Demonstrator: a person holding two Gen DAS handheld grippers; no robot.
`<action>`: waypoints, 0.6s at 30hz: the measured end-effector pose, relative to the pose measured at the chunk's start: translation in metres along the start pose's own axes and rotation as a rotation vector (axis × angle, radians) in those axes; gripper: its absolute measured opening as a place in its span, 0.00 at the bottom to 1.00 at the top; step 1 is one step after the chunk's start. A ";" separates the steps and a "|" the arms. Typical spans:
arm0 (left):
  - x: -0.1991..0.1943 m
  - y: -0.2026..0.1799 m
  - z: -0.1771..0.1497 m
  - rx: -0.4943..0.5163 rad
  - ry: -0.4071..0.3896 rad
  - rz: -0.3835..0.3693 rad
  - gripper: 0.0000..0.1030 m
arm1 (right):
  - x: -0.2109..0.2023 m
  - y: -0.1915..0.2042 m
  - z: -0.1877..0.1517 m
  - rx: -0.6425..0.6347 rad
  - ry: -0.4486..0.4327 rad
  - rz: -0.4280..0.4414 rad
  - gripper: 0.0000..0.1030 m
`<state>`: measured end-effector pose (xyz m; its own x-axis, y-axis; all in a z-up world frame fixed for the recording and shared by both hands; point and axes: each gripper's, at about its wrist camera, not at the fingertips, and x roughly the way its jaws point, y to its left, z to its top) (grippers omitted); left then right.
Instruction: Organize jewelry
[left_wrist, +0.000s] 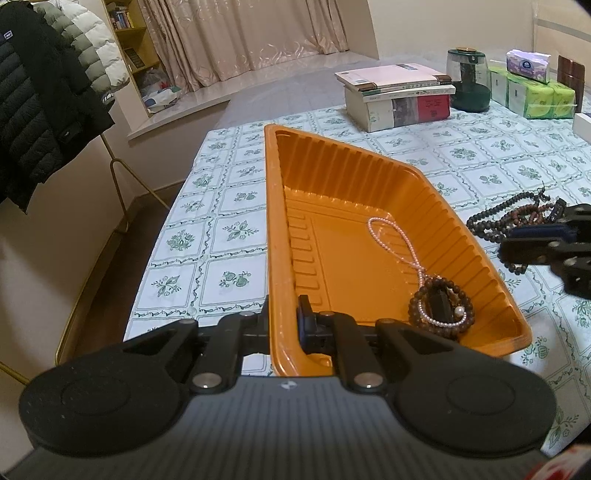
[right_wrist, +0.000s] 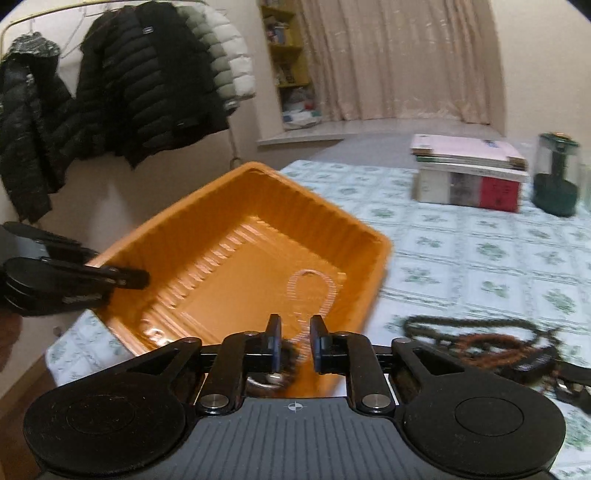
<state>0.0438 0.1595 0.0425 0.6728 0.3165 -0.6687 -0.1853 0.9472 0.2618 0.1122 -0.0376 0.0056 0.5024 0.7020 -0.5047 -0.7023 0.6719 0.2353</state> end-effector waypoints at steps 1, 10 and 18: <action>0.000 0.000 0.000 0.000 0.000 0.000 0.09 | -0.004 -0.005 -0.003 0.006 0.000 -0.021 0.19; -0.001 -0.001 0.001 0.006 -0.006 0.003 0.09 | -0.041 -0.070 -0.048 0.085 0.065 -0.271 0.25; -0.002 -0.004 0.002 0.015 -0.001 0.011 0.09 | -0.064 -0.117 -0.063 0.120 0.080 -0.430 0.37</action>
<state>0.0451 0.1548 0.0441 0.6716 0.3267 -0.6650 -0.1815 0.9427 0.2798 0.1301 -0.1765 -0.0422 0.6917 0.3358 -0.6393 -0.3728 0.9243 0.0821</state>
